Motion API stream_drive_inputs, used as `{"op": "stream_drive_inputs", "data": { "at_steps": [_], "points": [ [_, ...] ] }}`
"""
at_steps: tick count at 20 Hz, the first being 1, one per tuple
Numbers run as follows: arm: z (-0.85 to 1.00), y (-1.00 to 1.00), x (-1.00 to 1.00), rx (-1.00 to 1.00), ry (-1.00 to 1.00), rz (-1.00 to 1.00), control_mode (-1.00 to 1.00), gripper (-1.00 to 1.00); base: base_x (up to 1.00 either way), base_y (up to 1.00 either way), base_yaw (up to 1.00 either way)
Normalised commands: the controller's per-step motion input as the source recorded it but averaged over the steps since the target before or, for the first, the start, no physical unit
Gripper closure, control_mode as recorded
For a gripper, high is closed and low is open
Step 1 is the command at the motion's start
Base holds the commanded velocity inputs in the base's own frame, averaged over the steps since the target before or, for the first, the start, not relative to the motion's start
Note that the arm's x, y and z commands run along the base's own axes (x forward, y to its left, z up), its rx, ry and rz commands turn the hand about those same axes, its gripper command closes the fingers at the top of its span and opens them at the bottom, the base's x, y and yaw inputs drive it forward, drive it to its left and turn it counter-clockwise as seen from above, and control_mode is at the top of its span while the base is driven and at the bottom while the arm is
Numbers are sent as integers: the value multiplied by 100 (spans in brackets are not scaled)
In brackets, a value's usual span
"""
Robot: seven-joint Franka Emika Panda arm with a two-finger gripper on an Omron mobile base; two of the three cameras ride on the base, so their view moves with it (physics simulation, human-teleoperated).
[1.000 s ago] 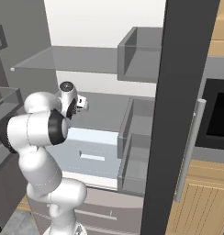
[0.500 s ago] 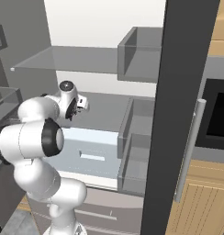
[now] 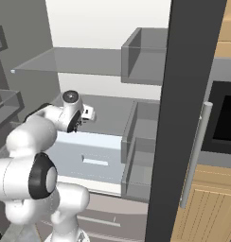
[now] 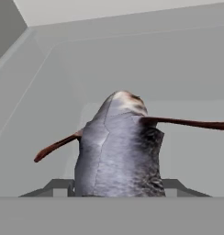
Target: Gather the mushroom and bell pepper from the fridge and place them on a tray on the dining counter. Then gather the fishs from the fridge and place them on the other tray.
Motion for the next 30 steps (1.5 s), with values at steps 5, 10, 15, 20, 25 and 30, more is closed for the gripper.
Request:
{"op": "stream_drive_inputs", "data": {
  "at_steps": [5, 10, 15, 20, 25, 30],
  "points": [
    [24, -31, -68, 0, 1, -12, -100, 100, 0, 0, 0],
    [30, -16, -54, 0, 11, -12, -100, 100, 0, 0, 0],
    [32, -5, -45, 0, 10, -5, -100, 100, 0, 0, 0],
    [10, -18, -51, 0, 3, 0, -100, 100, 0, 0, 0],
    [7, -25, -46, 0, 1, 0, -100, 100, 0, 0, 0],
    [5, -3, -34, -7, 1, 0, -100, 100, 0, 0, 0]
  ]
}}
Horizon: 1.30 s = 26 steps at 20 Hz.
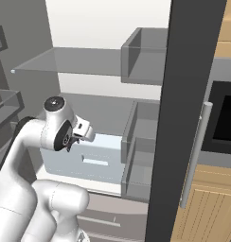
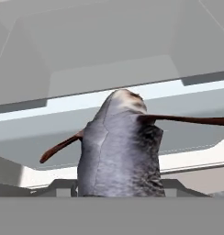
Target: Gather the mushroom and bell pepper from the fridge and place them on a tray on the dining counter. Then gather the fishs from the fridge and place them on the other tray.
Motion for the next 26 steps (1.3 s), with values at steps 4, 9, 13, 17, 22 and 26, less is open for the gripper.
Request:
{"op": "stream_drive_inputs", "data": {
  "at_steps": [4, 9, 13, 17, 22, 26],
  "points": [
    [2, -1, -32, -5, 0, 1, -100, 100, 0, 0, 0],
    [19, 0, -41, 0, 0, 6, -100, 100, 0, 0, 0],
    [35, -1, -34, 0, 0, 3, -100, 100, 0, 0, 0],
    [46, 0, -33, 0, 0, 0, -100, 100, 0, 0, 0],
    [53, 0, -21, 0, 0, 0, -100, 100, 0, 0, 0],
    [38, 0, 0, 0, 0, 0, -100, 100, 0, 0, 0]
  ]
}}
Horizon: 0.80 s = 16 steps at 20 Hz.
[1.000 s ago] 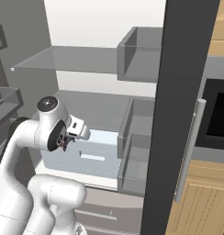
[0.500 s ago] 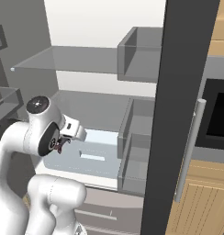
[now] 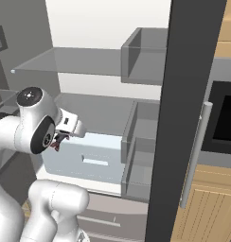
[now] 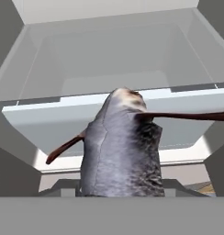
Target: Gather the mushroom and bell pepper from the fridge and place them on a tray on the dining counter. Then gather the fishs from the fridge and place them on the other tray.
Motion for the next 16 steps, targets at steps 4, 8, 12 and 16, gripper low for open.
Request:
{"op": "stream_drive_inputs", "data": {
  "at_steps": [4, 8, 12, 16],
  "points": [
    [25, 0, -12, 0, 1, 0, -100, 100, 0, 0, 0],
    [0, 0, 0, 0, 0, 0, 100, 100, -59, -1, -1],
    [0, 0, 0, 0, 0, 0, 100, 100, -97, -5, -17],
    [0, 0, 0, 0, 0, 0, 100, 100, -96, -8, -33]
  ]
}}
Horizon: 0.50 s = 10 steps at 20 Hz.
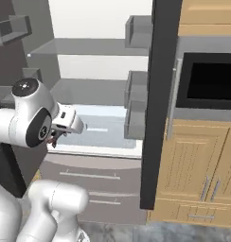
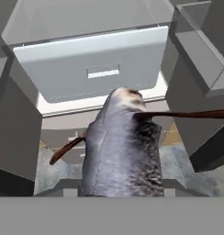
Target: Gather the mushroom and bell pepper from the fridge and place them on a tray on the dining counter. Then gather the fishs from the fridge and place them on the other tray.
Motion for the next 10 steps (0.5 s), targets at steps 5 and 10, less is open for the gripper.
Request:
{"op": "stream_drive_inputs", "data": {
  "at_steps": [5, 10],
  "points": [
    [0, 0, 0, 0, 0, 0, 100, 100, -94, 0, -49],
    [0, 0, 0, 0, 0, 0, 100, 100, -76, 0, -74]
  ]
}}
